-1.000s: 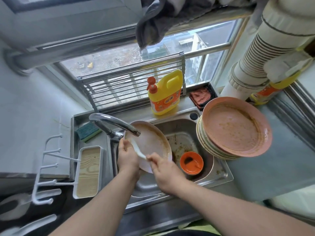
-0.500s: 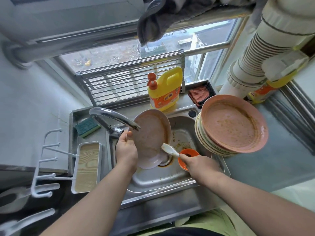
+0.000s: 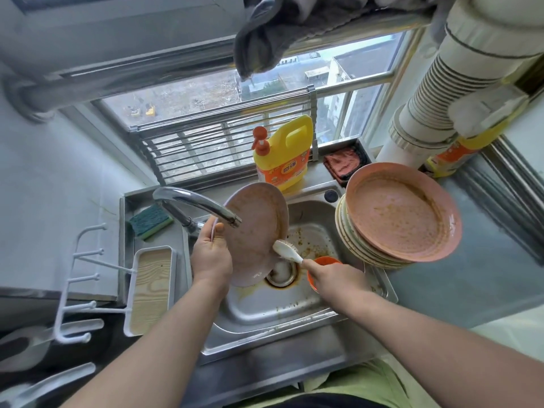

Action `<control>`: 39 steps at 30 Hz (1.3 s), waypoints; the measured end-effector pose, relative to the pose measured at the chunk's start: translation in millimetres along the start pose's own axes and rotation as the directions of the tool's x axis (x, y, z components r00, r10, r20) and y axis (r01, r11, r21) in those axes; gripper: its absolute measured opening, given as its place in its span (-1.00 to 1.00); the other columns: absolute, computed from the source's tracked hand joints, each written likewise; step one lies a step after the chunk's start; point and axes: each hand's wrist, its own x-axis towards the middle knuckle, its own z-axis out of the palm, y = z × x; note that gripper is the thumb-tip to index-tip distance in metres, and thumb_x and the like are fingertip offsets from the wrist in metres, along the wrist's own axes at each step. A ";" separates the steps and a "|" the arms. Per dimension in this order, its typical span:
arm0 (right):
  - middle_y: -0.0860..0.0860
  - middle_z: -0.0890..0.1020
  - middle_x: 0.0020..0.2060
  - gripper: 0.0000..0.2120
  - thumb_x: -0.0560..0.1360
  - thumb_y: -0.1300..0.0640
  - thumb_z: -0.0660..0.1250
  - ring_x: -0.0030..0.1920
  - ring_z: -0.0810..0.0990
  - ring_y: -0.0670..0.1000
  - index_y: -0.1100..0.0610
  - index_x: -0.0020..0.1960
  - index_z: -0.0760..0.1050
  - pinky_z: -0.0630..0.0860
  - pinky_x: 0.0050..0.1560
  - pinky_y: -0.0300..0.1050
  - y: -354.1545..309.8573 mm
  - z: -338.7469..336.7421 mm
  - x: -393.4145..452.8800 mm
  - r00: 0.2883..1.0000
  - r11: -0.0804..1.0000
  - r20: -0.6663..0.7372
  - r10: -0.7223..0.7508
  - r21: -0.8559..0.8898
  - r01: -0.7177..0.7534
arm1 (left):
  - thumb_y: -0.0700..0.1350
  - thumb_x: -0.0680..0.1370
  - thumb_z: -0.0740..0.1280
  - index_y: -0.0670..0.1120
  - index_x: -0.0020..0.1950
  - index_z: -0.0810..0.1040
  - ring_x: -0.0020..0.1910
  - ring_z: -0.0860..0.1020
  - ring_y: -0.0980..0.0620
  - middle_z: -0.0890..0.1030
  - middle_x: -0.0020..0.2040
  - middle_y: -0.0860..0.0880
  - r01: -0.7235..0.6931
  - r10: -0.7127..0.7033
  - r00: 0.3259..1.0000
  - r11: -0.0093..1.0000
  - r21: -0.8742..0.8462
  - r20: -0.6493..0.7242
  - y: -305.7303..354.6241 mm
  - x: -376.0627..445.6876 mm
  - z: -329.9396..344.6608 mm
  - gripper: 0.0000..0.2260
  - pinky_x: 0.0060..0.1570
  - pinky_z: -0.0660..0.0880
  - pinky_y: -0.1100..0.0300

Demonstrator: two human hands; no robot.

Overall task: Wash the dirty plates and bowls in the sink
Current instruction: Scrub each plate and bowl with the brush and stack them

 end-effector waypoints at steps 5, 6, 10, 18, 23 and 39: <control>0.12 0.65 -0.03 -0.69 0.74 -0.05 0.03 -0.07 0.62 0.26 -0.30 0.46 0.18 0.55 -0.18 0.09 -32.5 14.5 -24.2 0.983 0.983 0.085 -0.166 0.097 0.158 | 0.49 0.54 0.20 -0.09 0.45 0.51 0.39 0.55 -0.14 0.62 0.38 -0.11 0.050 -0.052 0.998 0.996 -0.071 -0.033 1.7 1.5 5.9 -0.24 0.45 0.45 -0.18; 0.13 0.66 -0.02 -0.70 0.75 -0.08 0.02 -0.04 0.62 0.27 -0.29 0.45 0.18 0.55 -0.16 0.10 -35.3 19.6 -32.4 0.978 0.978 0.091 -0.185 0.117 0.174 | 0.43 0.56 0.18 -0.09 0.46 0.51 0.40 0.55 -0.13 0.62 0.38 -0.11 0.051 -0.053 0.998 0.997 -0.061 -0.029 1.2 3.1 5.6 -0.29 0.46 0.44 -0.16; 0.10 0.65 -0.02 -0.68 0.74 -0.04 -0.01 -0.07 0.63 0.25 -0.35 0.44 0.16 0.59 -0.14 0.10 -14.7 27.6 -23.6 0.997 0.993 0.061 -0.052 0.112 0.045 | 0.28 0.64 0.18 0.08 0.54 0.48 0.40 0.52 0.08 0.57 0.43 0.12 0.039 -0.038 0.999 0.998 -0.043 0.024 4.9 -1.0 0.4 -0.47 0.49 0.39 0.04; 0.09 0.63 -0.01 -0.34 0.63 0.33 0.01 -0.05 0.62 0.22 -0.33 0.50 0.10 0.48 -0.22 0.07 -25.3 -41.7 15.1 0.990 0.998 -0.132 -0.043 -0.061 0.035 | 0.41 0.57 0.14 0.61 0.23 0.45 0.38 0.53 0.08 0.58 0.37 0.24 0.098 -0.110 0.984 0.991 0.092 0.138 -12.0 -15.5 -7.3 -0.75 0.43 0.43 -0.02; 0.07 0.66 0.00 -0.21 0.62 0.39 0.13 -0.04 0.66 0.22 -0.27 0.64 0.04 0.43 -0.26 0.03 -61.1 -60.0 6.8 0.922 0.902 -0.154 -0.355 -0.314 0.295 | 0.45 0.60 0.11 0.69 0.19 0.40 0.33 0.55 0.02 0.60 0.36 0.18 0.113 -0.129 0.985 0.983 0.142 0.111 -19.8 -15.9 -9.1 -0.81 0.41 0.47 -0.14; 0.08 0.58 0.02 -0.70 0.68 0.03 -0.02 -0.06 0.58 0.22 -0.34 0.27 0.29 0.51 -0.09 0.04 -14.1 29.1 -0.4 0.977 0.940 0.108 0.187 0.268 -0.209 | 0.59 0.43 0.25 0.66 0.23 0.42 0.39 0.54 0.11 0.57 0.34 0.33 0.119 -0.120 0.985 0.993 0.013 0.121 -17.0 -19.2 0.4 -0.63 0.44 0.47 -0.13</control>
